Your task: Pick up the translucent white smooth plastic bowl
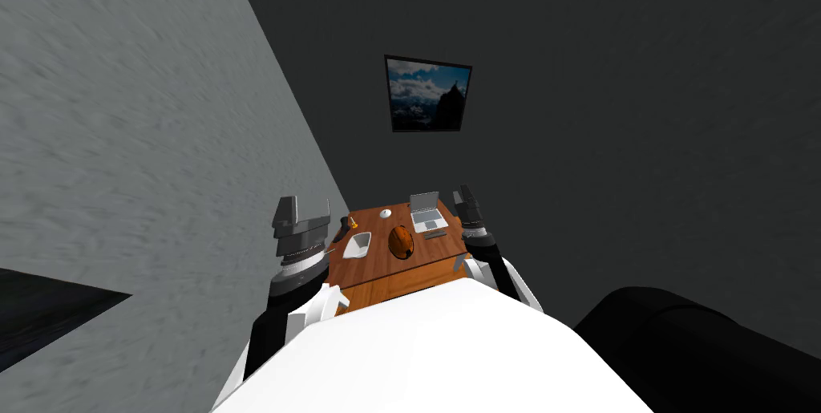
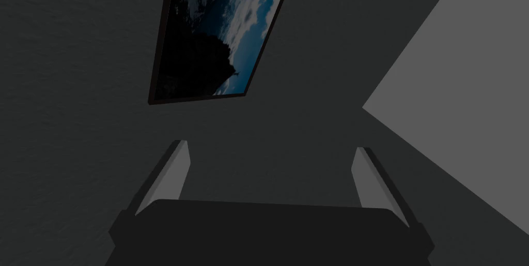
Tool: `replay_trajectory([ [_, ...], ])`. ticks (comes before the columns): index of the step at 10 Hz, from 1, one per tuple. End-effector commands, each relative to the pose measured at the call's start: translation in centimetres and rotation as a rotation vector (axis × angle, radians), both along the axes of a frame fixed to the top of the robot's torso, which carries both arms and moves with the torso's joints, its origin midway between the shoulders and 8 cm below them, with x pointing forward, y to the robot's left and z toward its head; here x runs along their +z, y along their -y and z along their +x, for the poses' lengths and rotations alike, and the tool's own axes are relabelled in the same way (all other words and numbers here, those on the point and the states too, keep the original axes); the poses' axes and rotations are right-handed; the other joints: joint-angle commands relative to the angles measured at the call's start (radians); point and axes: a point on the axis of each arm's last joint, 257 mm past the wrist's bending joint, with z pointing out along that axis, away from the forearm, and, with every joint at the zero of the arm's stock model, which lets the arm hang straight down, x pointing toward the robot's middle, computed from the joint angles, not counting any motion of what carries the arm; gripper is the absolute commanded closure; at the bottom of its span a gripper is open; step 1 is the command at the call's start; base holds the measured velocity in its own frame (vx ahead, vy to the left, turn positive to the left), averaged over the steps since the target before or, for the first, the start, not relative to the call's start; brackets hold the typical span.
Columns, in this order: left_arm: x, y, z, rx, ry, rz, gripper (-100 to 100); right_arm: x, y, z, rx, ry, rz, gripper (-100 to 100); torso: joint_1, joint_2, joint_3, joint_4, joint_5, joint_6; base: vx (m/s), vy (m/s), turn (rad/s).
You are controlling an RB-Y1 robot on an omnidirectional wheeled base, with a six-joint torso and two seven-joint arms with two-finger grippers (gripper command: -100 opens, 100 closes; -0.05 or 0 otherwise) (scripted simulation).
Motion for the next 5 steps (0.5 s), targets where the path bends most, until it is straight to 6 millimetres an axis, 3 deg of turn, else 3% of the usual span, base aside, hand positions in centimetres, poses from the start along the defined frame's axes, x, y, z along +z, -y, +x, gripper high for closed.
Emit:
replay_trajectory([
  [1, -1.2, 0.4, 1.3, -0.015, -0.046, 0.035, -100, 0.0, 0.0, 0.0, 0.000, 0.000, 0.000, 0, 0.000, 0.000, 0.000, 0.000, 0.000, 0.000, -0.007, 0.002, -0.014],
  [5, -5.4, 0.6, 5.5, -0.018, -0.189, 0.083, -100, 0.0, 0.0, 0.0, 0.000, 0.000, 0.000, 0, 0.001, 0.001, 0.001, 0.000, 0.000, 0.000, -0.023, 0.009, -0.024],
])
